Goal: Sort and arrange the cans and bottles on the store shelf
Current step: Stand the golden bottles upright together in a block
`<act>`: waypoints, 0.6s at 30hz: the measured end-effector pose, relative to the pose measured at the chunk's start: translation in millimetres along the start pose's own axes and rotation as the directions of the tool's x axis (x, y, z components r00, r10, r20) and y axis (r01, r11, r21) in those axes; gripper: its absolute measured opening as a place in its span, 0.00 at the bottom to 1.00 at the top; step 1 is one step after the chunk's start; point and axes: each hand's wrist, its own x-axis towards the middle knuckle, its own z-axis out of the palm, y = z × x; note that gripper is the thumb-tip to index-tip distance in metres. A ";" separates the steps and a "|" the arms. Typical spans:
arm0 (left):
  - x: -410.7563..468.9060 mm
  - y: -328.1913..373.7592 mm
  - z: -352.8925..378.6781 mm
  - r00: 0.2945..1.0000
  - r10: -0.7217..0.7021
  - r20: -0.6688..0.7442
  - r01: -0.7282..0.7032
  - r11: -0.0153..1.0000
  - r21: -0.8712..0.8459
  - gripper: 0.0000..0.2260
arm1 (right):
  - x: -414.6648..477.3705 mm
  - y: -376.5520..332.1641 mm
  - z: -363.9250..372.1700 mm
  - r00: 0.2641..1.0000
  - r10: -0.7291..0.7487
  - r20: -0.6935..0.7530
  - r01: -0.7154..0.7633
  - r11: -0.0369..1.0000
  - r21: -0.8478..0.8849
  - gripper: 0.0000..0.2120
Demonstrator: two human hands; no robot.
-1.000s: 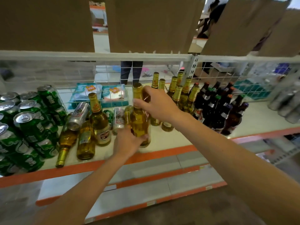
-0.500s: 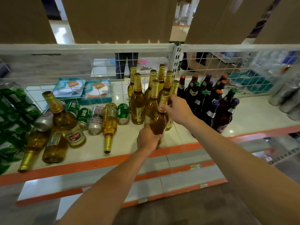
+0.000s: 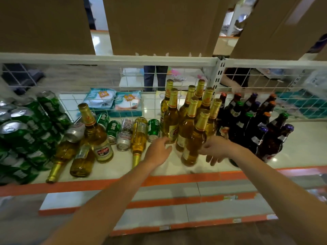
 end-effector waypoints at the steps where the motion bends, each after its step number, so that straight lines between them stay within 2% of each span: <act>1: 6.0 -9.5 -15.2 1.000 0.002 -0.030 0.000 0.998 0.065 0.12 | 1.7 -9.2 7.7 1.000 -0.021 -0.012 0.021 1.000 -0.010 0.14; 4: 28.5 -39.0 -55.5 0.999 -0.041 -0.032 0.049 0.954 0.295 0.10 | 20.1 -45.0 39.4 0.986 -0.076 -0.146 0.067 0.996 -0.063 0.14; 8: 50.5 -67.9 -92.5 0.997 -0.048 0.057 0.013 0.866 0.500 0.05 | 51.6 -97.2 98.5 0.999 -0.007 -0.033 0.011 0.990 0.140 0.16; 12: 64.7 -88.5 -100.5 0.993 -0.030 0.116 -0.035 0.852 0.523 0.02 | 80.2 -143.3 154.4 0.996 -0.001 -0.093 0.028 0.955 0.297 0.20; 15: 67.1 -101.2 -100.0 0.982 -0.033 0.183 -0.069 0.849 0.524 0.04 | 92.5 -165.9 189.8 0.995 0.069 -0.071 -0.028 0.882 0.471 0.17; 18: 66.9 -110.1 -96.3 0.972 -0.049 0.232 -0.072 0.872 0.485 0.05 | 101.6 -171.2 206.7 0.979 0.140 -0.145 -0.038 0.836 0.547 0.16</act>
